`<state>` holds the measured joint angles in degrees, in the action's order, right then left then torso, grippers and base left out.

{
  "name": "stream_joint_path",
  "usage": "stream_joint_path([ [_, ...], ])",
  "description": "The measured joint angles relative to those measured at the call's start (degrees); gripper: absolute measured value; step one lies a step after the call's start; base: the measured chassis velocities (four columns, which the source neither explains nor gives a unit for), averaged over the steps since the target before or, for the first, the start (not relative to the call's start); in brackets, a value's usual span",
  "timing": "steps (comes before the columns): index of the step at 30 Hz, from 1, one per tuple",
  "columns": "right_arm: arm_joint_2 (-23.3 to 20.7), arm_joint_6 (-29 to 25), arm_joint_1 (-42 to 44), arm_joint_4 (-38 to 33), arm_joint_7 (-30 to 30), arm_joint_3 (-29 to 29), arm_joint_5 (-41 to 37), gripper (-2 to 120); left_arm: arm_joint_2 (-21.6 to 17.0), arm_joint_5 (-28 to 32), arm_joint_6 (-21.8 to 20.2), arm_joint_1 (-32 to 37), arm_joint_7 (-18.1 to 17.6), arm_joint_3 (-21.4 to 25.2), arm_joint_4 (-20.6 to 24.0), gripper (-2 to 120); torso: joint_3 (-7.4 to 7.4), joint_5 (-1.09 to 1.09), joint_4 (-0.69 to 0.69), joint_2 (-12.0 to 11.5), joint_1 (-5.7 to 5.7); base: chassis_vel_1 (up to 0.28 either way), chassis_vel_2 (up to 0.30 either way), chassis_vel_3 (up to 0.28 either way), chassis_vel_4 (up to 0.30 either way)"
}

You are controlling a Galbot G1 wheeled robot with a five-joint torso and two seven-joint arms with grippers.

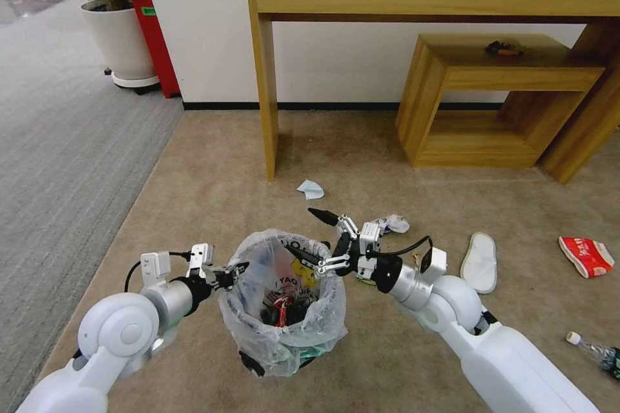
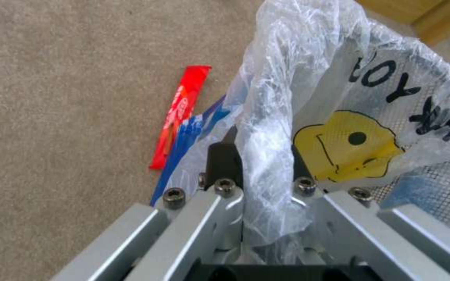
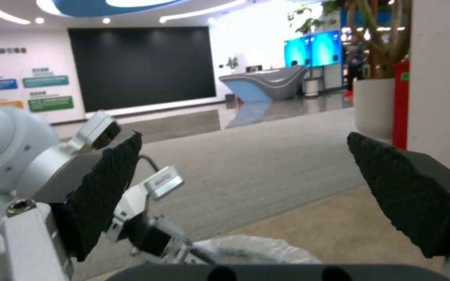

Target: Pick up the trash bin and place the garbage on the floor into it.

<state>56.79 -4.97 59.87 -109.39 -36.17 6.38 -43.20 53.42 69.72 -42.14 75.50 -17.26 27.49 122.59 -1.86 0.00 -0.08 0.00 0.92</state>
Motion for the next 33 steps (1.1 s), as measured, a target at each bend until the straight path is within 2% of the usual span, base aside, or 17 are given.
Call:
stream_joint_path([
  [5,0.29,-0.07,0.39,-0.73,1.96,1.24,-0.95,100,0.11,-0.05,0.00,0.47,-0.18,1.12,-0.33,3,0.00,0.00,0.00,0.00,0.00,0.000,0.000,0.000,0.000],
  [8,0.90,-0.20,1.63,-2.36,8.82,3.63,-2.66,100,0.34,0.18,0.00,1.39,-0.90,3.26,-0.73,3,0.00,0.00,0.01,0.00,0.00,0.000,0.000,0.000,0.000],
  [13,1.26,0.41,3.30,-3.57,14.79,6.28,-2.79,100,0.76,0.62,0.00,2.44,-1.64,5.67,-0.79,3,0.00,0.00,0.00,0.00,0.00,0.000,0.000,0.000,0.000],
  [14,1.33,0.72,4.51,-4.14,18.19,7.63,-2.00,100,1.03,0.77,0.00,3.05,-2.03,7.21,-0.80,3,0.00,0.00,0.00,0.00,0.00,0.000,0.000,0.000,0.000],
  [16,1.40,0.83,5.38,-4.49,20.38,8.49,-1.48,100,1.20,0.91,0.00,3.38,-2.32,8.19,-0.81,3,0.00,0.00,0.01,0.00,0.00,0.000,0.000,0.000,0.000],
  [19,1.72,2.21,8.22,-5.09,27.97,11.90,1.61,100,1.57,2.05,0.00,4.06,-3.83,11.70,-0.84,3,0.00,-0.01,-0.01,0.00,0.00,0.000,0.000,0.000,0.000],
  [20,1.72,2.21,8.22,-5.09,27.97,11.90,1.61,100,1.57,2.05,0.00,4.06,-3.83,11.70,-0.84,3,0.00,-0.01,-0.01,0.00,0.00,0.000,0.000,0.000,0.000],
  [23,2.17,2.92,9.73,-4.39,34.58,14.16,4.92,100,2.08,4.20,0.00,3.97,-5.48,14.49,-0.58,3,0.00,0.00,0.00,0.00,0.00,0.000,0.000,0.000,0.000],
  [24,2.17,2.92,9.73,-4.39,34.58,14.16,4.92,100,2.08,4.20,0.00,3.97,-5.48,14.49,-0.58,3,0.00,0.00,0.00,0.00,0.00,0.000,0.000,0.000,0.000],
  [26,2.75,2.95,10.74,-3.75,38.34,16.04,7.50,100,2.62,5.46,0.01,3.77,-6.89,16.31,-0.43,3,0.00,0.01,0.00,0.00,0.00,0.000,0.000,0.000,0.000],
  [33,3.73,3.40,12.60,-4.07,40.65,18.36,8.73,100,3.82,5.69,0.01,3.91,-7.80,18.26,-0.43,3,0.00,0.00,0.00,0.00,0.00,0.000,0.000,0.000,0.000],
])
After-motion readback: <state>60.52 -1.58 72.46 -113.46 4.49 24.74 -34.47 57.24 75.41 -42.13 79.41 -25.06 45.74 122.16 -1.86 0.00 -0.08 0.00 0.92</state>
